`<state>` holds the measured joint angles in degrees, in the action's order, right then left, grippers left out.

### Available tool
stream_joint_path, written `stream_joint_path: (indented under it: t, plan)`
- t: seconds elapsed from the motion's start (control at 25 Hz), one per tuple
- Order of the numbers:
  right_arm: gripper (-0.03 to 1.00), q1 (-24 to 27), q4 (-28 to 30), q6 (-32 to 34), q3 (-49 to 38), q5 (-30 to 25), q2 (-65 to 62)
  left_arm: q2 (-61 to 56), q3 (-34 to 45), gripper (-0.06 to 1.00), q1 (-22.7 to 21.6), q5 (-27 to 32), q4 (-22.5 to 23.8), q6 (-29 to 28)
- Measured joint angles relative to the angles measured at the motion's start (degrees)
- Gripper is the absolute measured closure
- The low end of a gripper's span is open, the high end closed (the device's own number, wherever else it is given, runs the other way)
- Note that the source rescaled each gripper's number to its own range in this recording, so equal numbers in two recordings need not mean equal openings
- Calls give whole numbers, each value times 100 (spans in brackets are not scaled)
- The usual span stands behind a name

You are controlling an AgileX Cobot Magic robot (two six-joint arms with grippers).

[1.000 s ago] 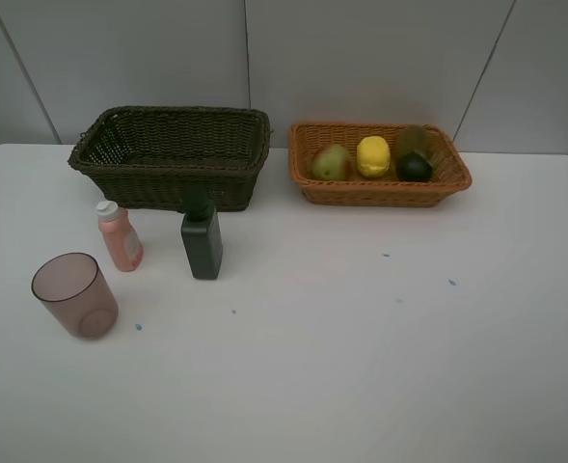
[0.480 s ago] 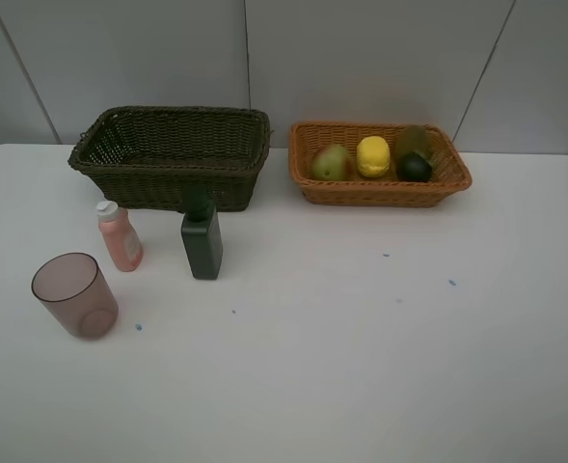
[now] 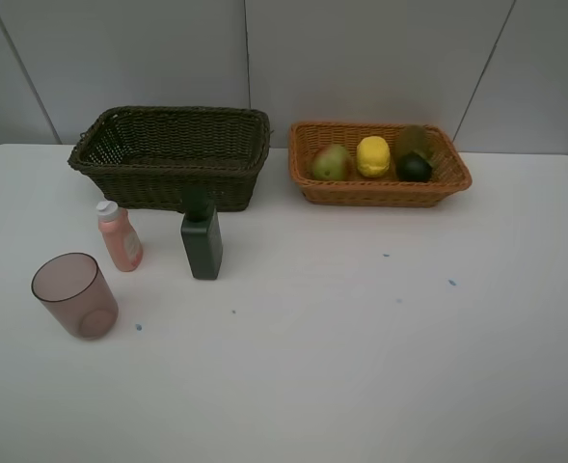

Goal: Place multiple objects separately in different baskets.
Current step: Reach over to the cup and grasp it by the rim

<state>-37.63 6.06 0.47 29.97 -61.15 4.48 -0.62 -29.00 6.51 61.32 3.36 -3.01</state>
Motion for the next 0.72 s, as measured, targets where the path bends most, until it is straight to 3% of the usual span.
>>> stream_joint_path:
  t: [0.24,0.72]
  plan:
    - [-2,96,0,0,0,6,0,0,0,-6,0,0,0,0]
    - [-2,1834,0,0,0,16,0,0,0,-6,0,0,0,0]
